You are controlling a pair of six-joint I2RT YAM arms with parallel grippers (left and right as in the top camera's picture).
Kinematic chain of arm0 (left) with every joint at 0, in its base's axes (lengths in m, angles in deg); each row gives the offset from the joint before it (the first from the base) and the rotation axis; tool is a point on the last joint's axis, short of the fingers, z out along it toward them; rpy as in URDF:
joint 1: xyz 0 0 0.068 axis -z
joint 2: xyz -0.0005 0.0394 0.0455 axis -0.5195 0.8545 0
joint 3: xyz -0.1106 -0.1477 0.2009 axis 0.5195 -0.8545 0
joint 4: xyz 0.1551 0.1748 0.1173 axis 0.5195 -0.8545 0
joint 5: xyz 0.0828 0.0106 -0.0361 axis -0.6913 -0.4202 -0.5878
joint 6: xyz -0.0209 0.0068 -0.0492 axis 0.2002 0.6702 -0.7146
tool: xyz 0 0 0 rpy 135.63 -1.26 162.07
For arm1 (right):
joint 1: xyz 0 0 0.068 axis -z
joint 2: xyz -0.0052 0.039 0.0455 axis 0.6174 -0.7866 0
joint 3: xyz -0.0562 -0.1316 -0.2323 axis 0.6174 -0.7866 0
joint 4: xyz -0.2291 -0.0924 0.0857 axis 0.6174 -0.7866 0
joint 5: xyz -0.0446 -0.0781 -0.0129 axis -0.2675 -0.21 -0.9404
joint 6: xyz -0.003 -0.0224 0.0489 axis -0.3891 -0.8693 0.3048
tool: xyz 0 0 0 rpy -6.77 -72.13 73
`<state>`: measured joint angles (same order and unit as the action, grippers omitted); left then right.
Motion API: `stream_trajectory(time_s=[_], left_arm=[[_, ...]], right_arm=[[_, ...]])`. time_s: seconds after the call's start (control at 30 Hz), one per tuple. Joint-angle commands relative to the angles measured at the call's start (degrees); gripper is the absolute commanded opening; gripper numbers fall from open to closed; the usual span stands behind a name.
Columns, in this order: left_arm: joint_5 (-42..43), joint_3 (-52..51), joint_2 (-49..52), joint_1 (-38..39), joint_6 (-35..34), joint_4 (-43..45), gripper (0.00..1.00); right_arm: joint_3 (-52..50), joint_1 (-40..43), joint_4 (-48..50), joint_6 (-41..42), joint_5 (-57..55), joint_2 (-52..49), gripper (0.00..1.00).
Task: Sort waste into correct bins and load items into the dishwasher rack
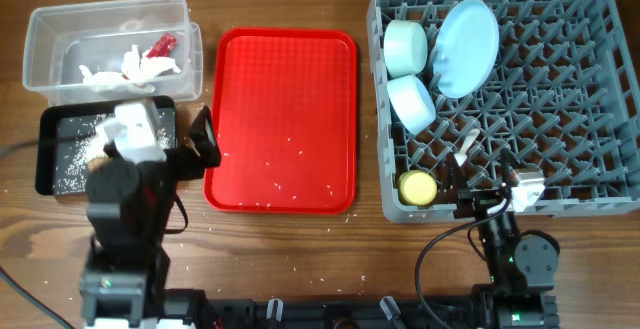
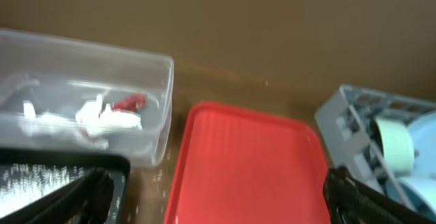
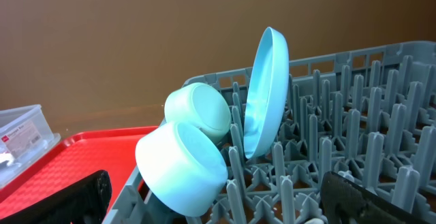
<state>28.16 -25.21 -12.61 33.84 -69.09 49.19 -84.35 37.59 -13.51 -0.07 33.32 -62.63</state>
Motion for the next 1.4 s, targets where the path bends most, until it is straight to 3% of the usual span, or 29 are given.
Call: stream_trajectory(time_s=[0.0,0.2,0.37,0.53,0.87,1.37], left_arm=[[-0.7,-12.1,-9.1,0.2,0.7,10.2,1.00],[-2.2,-26.8,-24.3,0.1,0.9,19.6,1.00],[-2.7,-34.7,-28.6,0.1,1.0,31.8,1.00],[-2.2,-37.9,-33.2,-1.4,0.9,31.6,1.00],[-0.7,-38.0,-36.8,-2.4,1.0,14.4,1.00],[0.8,-38.0,-36.8,-2.4,0.7,14.4,1.00]], right_arm=[[-0.1,0.3,0.2,-0.6,-1.0,0.4,1.00],[-0.1,0.3,0.2,-0.6,-1.0,0.4,1.00],[-0.1,0.3,0.2,-0.6,-1.0,0.4,1.00],[-0.1,0.3,0.2,-0.6,-1.0,0.4,1.00],[-0.1,0.3,0.2,-0.6,-1.0,0.4,1.00],[-0.1,0.3,0.2,-0.6,-1.0,0.4,1.00]])
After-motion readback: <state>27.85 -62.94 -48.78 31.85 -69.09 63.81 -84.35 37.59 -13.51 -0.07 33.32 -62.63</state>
